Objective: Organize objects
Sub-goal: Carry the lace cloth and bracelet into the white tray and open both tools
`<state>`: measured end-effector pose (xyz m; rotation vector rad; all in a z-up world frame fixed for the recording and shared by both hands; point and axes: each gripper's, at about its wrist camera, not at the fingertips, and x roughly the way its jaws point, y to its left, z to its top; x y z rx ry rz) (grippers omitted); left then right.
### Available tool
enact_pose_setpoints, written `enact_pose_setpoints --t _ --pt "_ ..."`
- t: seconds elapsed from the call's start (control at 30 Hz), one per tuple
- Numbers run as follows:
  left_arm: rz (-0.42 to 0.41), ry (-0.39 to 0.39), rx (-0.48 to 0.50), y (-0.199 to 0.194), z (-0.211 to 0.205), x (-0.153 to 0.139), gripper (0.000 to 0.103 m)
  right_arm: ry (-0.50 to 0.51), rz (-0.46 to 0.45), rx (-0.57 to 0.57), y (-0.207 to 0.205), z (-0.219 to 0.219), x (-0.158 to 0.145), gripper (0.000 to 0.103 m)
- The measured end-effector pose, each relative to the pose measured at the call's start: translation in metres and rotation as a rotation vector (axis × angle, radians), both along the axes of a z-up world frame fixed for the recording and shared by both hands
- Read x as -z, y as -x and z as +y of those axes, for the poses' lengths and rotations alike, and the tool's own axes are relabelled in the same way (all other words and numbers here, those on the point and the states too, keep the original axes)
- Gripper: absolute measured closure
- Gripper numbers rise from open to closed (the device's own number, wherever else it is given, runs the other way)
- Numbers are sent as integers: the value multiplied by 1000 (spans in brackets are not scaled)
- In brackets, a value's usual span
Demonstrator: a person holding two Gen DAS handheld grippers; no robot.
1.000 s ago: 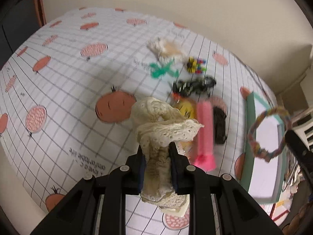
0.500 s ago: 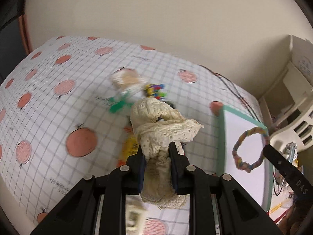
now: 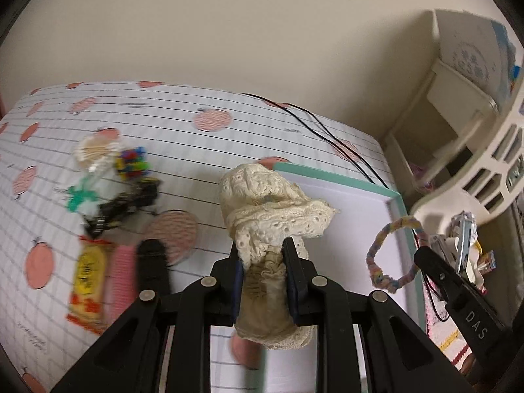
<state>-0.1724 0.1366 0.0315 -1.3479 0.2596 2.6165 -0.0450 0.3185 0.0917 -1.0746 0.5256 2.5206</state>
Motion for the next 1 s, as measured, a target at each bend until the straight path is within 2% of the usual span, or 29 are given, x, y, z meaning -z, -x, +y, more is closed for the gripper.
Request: enact_pose_setpoints --t 0.33,0.77,1.0 --pt "-19 -11 67 9 28 24 80 -18 1 88 1 34 8 96" --pt "-45 -39 55 28 32 42 80 -68 -27 83 20 36 28 95" --pt "-67 -47 58 27 34 43 65 -68 -21 43 24 28 28 94"
